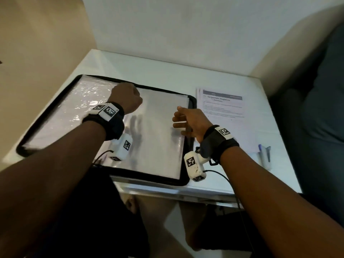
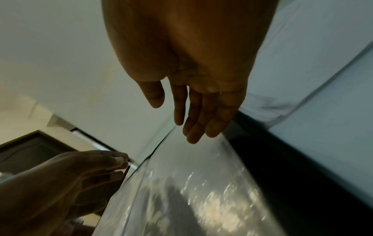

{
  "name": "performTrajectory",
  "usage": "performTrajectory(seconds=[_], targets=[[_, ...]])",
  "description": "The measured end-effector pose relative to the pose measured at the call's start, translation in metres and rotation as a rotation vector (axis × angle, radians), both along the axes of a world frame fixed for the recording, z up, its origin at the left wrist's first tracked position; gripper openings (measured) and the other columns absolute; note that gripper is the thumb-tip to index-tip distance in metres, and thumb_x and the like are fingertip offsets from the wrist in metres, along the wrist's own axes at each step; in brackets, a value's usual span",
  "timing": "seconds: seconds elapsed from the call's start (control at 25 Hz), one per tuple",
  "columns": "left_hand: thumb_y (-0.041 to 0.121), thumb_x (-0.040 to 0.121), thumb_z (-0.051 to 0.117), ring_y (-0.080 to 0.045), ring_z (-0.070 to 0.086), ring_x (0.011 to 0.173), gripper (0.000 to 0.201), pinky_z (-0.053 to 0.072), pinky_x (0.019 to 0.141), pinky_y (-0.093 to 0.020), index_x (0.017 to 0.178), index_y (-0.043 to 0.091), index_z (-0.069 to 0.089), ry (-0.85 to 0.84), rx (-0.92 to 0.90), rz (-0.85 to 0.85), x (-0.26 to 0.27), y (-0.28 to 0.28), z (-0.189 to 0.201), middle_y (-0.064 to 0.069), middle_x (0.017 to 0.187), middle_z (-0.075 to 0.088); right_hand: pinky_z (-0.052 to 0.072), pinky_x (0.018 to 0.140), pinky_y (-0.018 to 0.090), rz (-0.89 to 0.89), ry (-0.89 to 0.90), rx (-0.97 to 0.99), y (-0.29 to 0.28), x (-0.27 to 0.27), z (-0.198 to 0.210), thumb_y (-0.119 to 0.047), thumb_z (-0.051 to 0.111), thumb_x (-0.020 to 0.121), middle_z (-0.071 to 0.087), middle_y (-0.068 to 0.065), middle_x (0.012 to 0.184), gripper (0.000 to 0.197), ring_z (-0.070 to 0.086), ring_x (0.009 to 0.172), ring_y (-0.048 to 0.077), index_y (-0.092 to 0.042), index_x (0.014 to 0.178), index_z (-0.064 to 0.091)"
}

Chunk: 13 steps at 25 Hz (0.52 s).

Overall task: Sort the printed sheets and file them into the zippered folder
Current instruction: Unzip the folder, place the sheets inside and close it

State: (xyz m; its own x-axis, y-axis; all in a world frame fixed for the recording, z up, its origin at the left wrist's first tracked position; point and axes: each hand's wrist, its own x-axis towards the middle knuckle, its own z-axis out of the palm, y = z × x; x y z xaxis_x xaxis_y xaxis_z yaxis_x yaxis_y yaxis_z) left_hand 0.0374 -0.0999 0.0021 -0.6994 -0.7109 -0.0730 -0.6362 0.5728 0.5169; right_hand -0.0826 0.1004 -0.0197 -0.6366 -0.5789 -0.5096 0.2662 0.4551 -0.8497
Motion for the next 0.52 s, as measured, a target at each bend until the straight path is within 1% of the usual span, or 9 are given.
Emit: performTrajectory(seconds=[0.12, 0.2, 0.24, 0.28, 0.32, 0.36, 0.4, 0.48, 0.52], targets=[[0.019, 0.092, 0.068, -0.031, 0.059, 0.123, 0.028, 0.043, 0.102, -0.032, 0.117, 0.008, 0.073, 0.026, 0.038, -0.134, -0.057, 0.048, -0.018, -0.014, 0.128, 0.067, 0.052, 0.085, 0.039, -0.197, 0.015, 0.007, 0.047, -0.048, -0.009, -0.028, 0.059, 0.099, 0.074, 0.01, 0.102, 0.025, 0.07, 0.09, 0.022, -0.008, 0.109, 0.069], [0.017, 0.094, 0.066, -0.028, 0.059, 0.123, 0.029, 0.04, 0.098, -0.026, 0.121, 0.009, 0.071, 0.05, 0.059, -0.231, -0.092, 0.075, -0.031, -0.01, 0.13, 0.066, 0.053, 0.078, 0.037, -0.314, 0.1, 0.047, 0.071, -0.08, -0.015, -0.022, 0.062, 0.095, 0.072, 0.012, 0.098, 0.022, 0.069, 0.089, 0.026, -0.004, 0.106, 0.069], [0.016, 0.094, 0.065, -0.027, 0.06, 0.121, 0.028, 0.039, 0.094, -0.023, 0.121, 0.01, 0.071, 0.048, 0.065, -0.287, -0.108, 0.087, -0.037, -0.009, 0.129, 0.067, 0.054, 0.081, 0.038, -0.335, 0.214, 0.126, 0.083, -0.098, -0.02, -0.021, 0.063, 0.093, 0.071, 0.013, 0.1, 0.025, 0.069, 0.094, 0.03, -0.003, 0.108, 0.07], [0.014, 0.094, 0.063, -0.027, 0.061, 0.12, 0.029, 0.038, 0.093, -0.022, 0.122, 0.01, 0.071, 0.034, 0.064, -0.343, -0.124, 0.098, -0.044, -0.008, 0.128, 0.068, 0.053, 0.09, 0.039, -0.322, 0.355, 0.236, 0.094, -0.114, -0.023, -0.021, 0.063, 0.09, 0.07, 0.013, 0.108, 0.03, 0.067, 0.106, 0.034, -0.003, 0.114, 0.069], [0.013, 0.094, 0.062, -0.027, 0.061, 0.121, 0.031, 0.038, 0.095, -0.022, 0.125, 0.01, 0.069, 0.008, 0.062, -0.397, -0.136, 0.107, -0.05, -0.009, 0.129, 0.067, 0.048, 0.099, 0.038, -0.291, 0.478, 0.354, 0.103, -0.125, -0.025, -0.021, 0.062, 0.09, 0.067, 0.014, 0.122, 0.037, 0.061, 0.118, 0.035, -0.004, 0.122, 0.067], [0.014, 0.095, 0.062, -0.028, 0.058, 0.126, 0.036, 0.039, 0.101, -0.025, 0.131, 0.011, 0.066, -0.023, 0.063, -0.437, -0.148, 0.115, -0.057, -0.009, 0.134, 0.064, 0.044, 0.105, 0.037, -0.271, 0.549, 0.441, 0.112, -0.134, -0.027, -0.021, 0.061, 0.091, 0.06, 0.014, 0.134, 0.043, 0.055, 0.127, 0.034, -0.006, 0.131, 0.062], [0.016, 0.096, 0.062, -0.029, 0.053, 0.133, 0.042, 0.038, 0.108, -0.029, 0.139, 0.012, 0.061, -0.05, 0.069, -0.455, -0.157, 0.12, -0.063, -0.01, 0.141, 0.06, 0.041, 0.107, 0.037, -0.263, 0.571, 0.497, 0.118, -0.142, -0.029, -0.022, 0.06, 0.091, 0.053, 0.015, 0.142, 0.049, 0.05, 0.131, 0.035, -0.008, 0.137, 0.056], [0.016, 0.098, 0.059, -0.03, 0.033, 0.149, 0.057, 0.032, 0.12, -0.039, 0.153, 0.016, 0.046, -0.13, 0.056, -0.464, -0.171, 0.127, -0.074, -0.009, 0.156, 0.046, 0.041, 0.106, 0.041, -0.244, 0.555, 0.567, 0.13, -0.156, -0.037, -0.025, 0.06, 0.09, 0.044, 0.017, 0.145, 0.054, 0.044, 0.134, 0.037, -0.009, 0.14, 0.049], [0.016, 0.098, 0.058, -0.03, 0.022, 0.153, 0.063, 0.029, 0.122, -0.045, 0.157, 0.017, 0.038, -0.176, 0.027, -0.474, -0.174, 0.129, -0.077, -0.007, 0.161, 0.039, 0.042, 0.105, 0.043, -0.23, 0.546, 0.597, 0.132, -0.16, -0.041, -0.027, 0.061, 0.089, 0.043, 0.017, 0.144, 0.055, 0.044, 0.134, 0.038, -0.009, 0.14, 0.048]])
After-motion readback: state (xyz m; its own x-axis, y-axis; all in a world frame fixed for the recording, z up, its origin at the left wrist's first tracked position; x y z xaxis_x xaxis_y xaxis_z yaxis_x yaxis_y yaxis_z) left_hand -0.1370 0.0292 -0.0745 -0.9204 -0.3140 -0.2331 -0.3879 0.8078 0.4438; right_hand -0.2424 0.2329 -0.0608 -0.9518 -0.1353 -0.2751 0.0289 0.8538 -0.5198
